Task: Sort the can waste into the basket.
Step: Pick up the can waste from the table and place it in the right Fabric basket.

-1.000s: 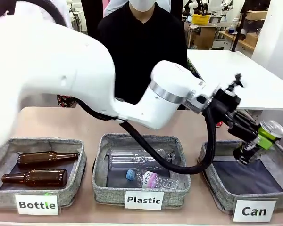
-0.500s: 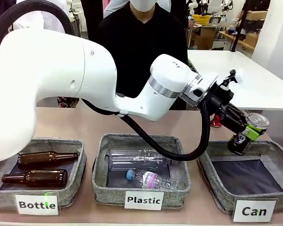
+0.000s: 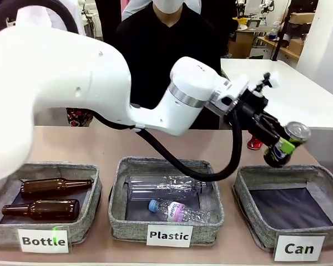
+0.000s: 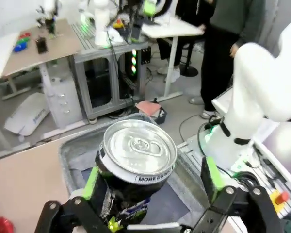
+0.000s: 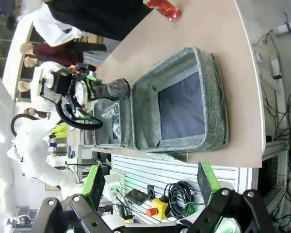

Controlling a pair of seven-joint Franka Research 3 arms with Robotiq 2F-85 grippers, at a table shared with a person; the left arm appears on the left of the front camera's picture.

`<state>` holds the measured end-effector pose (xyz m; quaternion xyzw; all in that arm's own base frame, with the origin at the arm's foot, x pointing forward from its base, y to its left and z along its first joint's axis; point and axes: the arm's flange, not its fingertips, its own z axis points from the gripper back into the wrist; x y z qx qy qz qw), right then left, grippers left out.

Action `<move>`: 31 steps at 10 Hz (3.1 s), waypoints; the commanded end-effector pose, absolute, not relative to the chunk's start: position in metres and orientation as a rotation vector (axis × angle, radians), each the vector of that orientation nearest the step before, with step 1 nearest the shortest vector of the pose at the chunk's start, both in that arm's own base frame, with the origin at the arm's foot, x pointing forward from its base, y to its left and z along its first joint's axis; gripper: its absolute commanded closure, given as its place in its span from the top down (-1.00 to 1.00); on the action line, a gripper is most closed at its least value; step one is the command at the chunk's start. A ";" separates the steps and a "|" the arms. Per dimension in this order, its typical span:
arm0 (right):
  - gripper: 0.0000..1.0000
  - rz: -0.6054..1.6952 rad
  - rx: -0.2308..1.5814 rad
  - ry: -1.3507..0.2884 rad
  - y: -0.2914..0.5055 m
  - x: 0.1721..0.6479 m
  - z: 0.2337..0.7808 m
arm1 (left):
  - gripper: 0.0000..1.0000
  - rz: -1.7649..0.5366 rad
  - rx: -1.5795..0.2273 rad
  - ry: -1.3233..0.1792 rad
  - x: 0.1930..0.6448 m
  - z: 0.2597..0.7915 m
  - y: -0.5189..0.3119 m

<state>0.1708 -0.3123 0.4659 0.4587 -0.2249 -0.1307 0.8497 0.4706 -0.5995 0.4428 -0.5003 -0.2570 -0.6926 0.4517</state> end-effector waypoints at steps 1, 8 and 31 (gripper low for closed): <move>1.00 -0.218 0.953 -0.472 -0.304 0.173 0.466 | 1.00 -1.658 -1.261 -0.713 0.468 0.466 -0.546; 1.00 -0.252 0.965 -0.418 -0.290 0.191 0.459 | 1.00 -1.999 -1.142 -0.584 0.446 0.428 -0.583; 1.00 -0.244 0.980 -0.381 -0.288 0.194 0.449 | 1.00 -1.656 -0.966 -0.388 0.473 0.441 -0.555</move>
